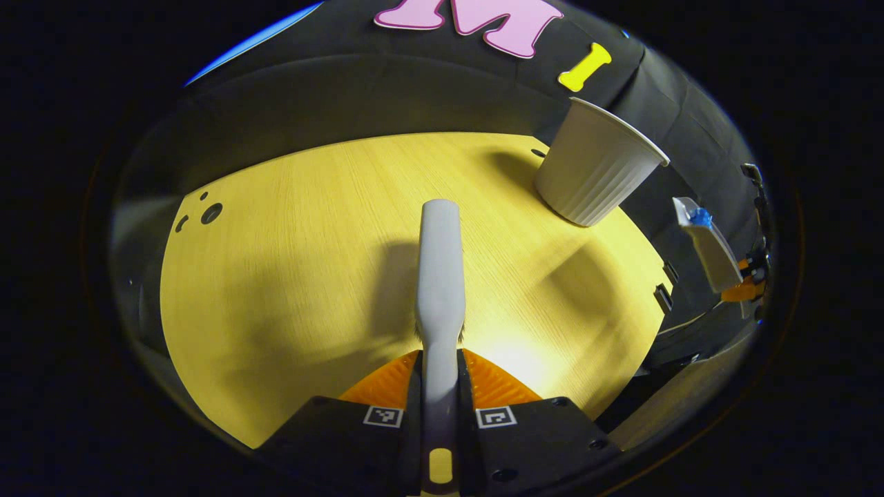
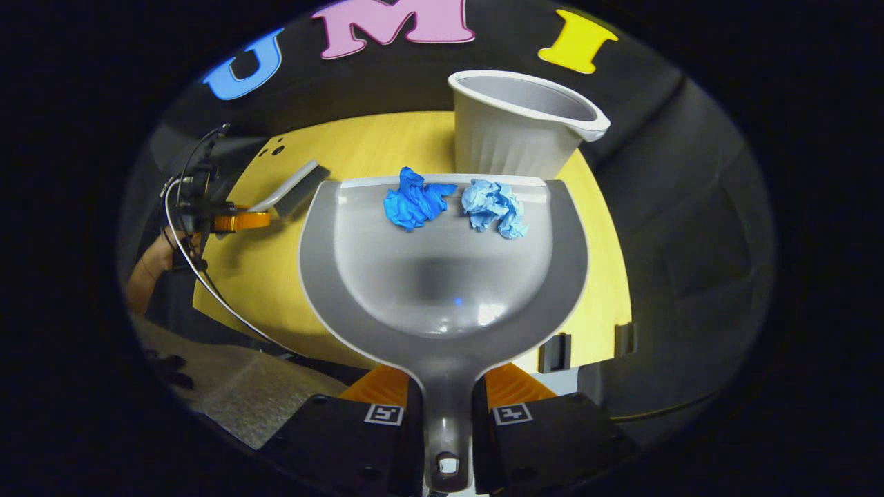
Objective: Pick up the small broom and dustpan from the desktop, sweep the trash into the dustpan with the broom, and then empty the trash into the garbage bin.
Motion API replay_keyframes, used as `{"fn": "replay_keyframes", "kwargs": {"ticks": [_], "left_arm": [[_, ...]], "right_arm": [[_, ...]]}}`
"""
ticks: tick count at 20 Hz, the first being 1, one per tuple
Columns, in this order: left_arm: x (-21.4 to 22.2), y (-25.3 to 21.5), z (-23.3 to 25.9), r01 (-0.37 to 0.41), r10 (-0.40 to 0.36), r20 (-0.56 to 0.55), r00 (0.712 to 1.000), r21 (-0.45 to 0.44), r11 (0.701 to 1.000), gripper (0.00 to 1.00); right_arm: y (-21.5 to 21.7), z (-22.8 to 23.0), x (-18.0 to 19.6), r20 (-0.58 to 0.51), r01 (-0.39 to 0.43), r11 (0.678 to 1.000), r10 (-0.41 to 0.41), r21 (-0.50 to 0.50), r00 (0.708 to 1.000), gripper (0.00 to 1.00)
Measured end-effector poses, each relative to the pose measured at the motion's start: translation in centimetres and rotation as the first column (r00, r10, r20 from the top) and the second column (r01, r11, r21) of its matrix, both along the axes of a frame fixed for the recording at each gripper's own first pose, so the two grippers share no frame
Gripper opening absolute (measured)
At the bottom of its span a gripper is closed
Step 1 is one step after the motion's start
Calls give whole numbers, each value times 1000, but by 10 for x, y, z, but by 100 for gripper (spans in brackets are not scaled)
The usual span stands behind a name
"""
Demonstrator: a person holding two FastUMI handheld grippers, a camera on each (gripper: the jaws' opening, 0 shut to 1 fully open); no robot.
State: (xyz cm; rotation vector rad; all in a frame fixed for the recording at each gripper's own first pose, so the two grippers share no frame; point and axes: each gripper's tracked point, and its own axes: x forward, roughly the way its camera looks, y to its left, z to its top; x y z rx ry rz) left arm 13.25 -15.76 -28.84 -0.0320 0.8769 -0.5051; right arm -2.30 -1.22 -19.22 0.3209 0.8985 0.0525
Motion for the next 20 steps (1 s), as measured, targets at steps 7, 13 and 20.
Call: {"fn": "replay_keyframes", "kwargs": {"ticks": [7, 13, 20], "left_arm": [[-3, 3, -5, 17, -17, 14, 1000, -21, 1000, 24], [-2, 6, -6, 28, -27, 9, 1000, -35, 999, 24], [-5, 6, -7, 35, -34, 15, 999, -30, 999, 24]], "right_arm": [[-24, 38, 2, 49, 129, 992, -128, -6, 991, 31], [-77, 67, 30, 68, 226, 973, -223, -43, 973, 30], [-167, 50, 90, -54, 207, 963, -220, -174, 974, 30]]}}
